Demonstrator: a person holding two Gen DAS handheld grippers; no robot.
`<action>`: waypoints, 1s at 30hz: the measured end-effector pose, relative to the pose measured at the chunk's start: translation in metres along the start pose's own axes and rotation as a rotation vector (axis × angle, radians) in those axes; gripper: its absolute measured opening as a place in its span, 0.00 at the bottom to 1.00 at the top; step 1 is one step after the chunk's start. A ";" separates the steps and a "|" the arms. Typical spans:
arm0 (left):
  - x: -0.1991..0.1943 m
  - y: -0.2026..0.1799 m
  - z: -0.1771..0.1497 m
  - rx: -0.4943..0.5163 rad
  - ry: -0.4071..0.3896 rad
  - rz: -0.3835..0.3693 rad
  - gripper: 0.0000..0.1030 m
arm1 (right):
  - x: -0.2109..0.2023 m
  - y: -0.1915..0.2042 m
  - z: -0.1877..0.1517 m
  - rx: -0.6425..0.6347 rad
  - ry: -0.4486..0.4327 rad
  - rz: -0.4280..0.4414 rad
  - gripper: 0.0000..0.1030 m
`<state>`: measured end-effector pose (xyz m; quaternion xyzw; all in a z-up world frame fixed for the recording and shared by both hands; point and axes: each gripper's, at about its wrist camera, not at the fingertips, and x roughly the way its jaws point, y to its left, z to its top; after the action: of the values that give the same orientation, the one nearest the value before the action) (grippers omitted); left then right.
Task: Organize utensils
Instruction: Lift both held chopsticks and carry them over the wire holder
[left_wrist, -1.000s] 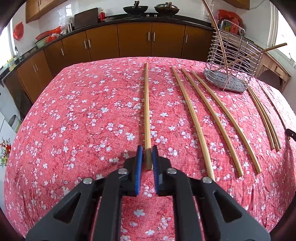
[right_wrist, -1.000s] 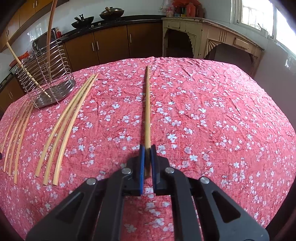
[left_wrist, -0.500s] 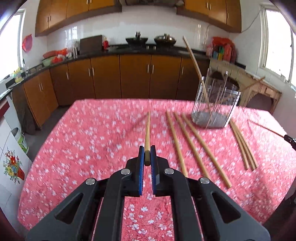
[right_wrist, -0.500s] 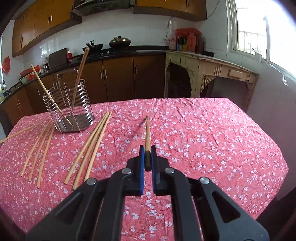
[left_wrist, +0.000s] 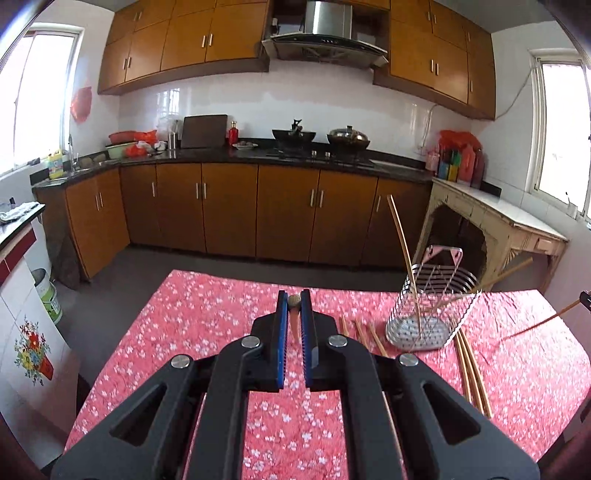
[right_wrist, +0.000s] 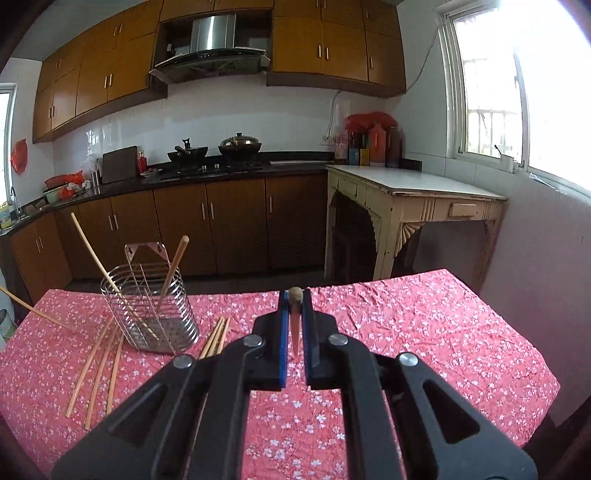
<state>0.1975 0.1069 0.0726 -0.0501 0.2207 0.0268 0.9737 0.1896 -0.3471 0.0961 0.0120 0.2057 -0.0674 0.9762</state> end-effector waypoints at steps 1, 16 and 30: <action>-0.001 -0.001 0.004 0.002 -0.008 0.000 0.06 | -0.002 0.000 0.005 0.001 -0.008 0.002 0.07; -0.031 -0.023 0.030 0.050 -0.079 -0.043 0.06 | -0.050 0.005 0.046 0.032 0.011 0.232 0.07; -0.050 -0.089 0.107 0.045 -0.218 -0.157 0.06 | -0.075 0.068 0.124 -0.005 -0.091 0.404 0.07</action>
<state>0.2045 0.0287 0.1980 -0.0421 0.1093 -0.0494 0.9919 0.1806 -0.2764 0.2391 0.0476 0.1549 0.1299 0.9782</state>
